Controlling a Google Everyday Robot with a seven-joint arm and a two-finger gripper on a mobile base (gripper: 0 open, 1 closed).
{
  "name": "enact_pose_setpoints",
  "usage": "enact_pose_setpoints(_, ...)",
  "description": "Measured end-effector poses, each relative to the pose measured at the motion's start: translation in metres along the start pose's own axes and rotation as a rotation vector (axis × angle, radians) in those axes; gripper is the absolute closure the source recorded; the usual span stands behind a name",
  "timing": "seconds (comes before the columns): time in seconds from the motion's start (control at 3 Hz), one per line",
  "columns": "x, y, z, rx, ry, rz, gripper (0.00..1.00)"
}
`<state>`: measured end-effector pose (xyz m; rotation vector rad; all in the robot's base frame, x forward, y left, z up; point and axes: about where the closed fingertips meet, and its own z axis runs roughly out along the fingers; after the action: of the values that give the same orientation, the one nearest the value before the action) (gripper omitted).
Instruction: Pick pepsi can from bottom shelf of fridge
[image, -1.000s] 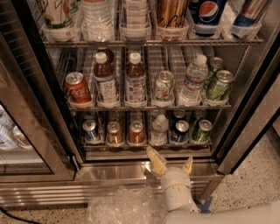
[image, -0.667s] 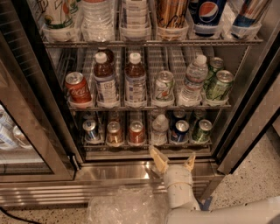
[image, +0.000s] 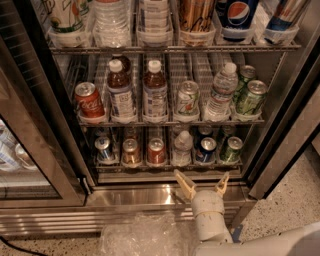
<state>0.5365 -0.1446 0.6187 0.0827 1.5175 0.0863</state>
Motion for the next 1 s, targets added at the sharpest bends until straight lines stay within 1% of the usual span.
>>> enact_pose_setpoints(0.33, 0.0039, -0.0040, -0.0030, 0.010, 0.008, -0.026, 0.05)
enact_pose_setpoints(0.67, 0.0096, -0.0040, 0.0008, 0.029, 0.025, -0.027, 0.23)
enact_pose_setpoints(1.0, 0.0126, -0.0060, 0.0058, 0.052, 0.029, -0.014, 0.40)
